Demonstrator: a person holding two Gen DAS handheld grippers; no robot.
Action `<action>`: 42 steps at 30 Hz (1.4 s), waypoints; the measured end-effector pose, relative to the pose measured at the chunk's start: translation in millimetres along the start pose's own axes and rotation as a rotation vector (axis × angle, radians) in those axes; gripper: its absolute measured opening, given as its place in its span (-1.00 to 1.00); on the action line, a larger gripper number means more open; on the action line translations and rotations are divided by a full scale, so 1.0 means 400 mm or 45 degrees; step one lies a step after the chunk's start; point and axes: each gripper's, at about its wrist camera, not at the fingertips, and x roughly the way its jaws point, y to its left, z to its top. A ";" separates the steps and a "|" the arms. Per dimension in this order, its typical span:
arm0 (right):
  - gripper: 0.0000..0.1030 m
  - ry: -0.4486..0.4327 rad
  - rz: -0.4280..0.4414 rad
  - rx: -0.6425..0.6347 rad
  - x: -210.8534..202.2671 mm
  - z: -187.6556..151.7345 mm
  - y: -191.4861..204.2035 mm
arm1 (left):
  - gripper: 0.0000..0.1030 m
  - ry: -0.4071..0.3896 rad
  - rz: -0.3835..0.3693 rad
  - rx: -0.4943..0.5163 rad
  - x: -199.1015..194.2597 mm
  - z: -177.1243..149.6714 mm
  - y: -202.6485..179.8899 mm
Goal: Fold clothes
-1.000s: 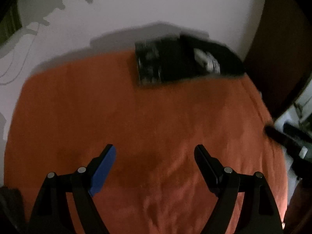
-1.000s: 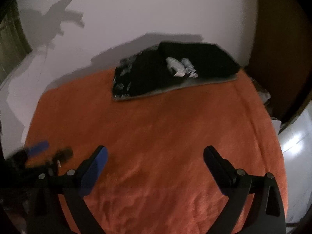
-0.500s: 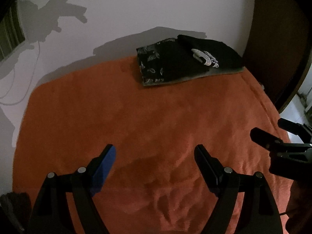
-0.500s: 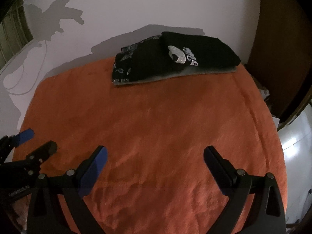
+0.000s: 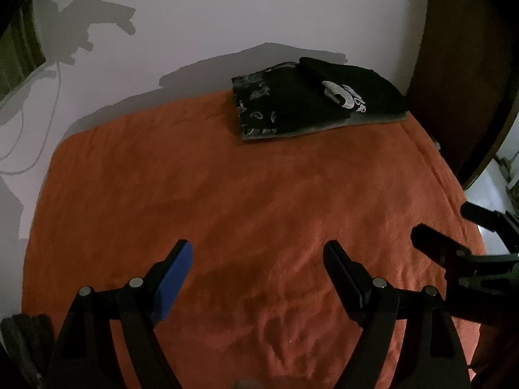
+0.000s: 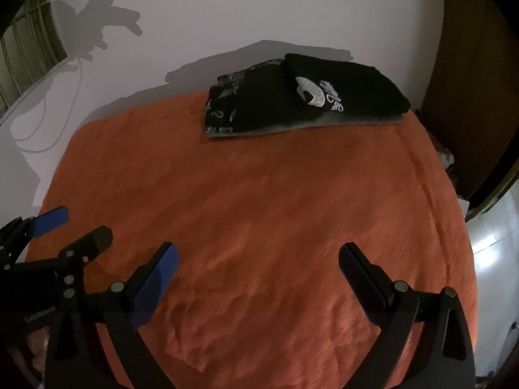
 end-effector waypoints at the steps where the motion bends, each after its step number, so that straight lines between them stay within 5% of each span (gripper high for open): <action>1: 0.92 0.009 0.008 0.002 0.002 -0.002 0.002 | 0.62 0.002 -0.004 -0.004 -0.002 -0.002 0.003; 42: 0.92 0.009 0.032 -0.003 -0.011 0.004 0.056 | 0.62 0.046 -0.004 -0.058 -0.012 -0.017 0.041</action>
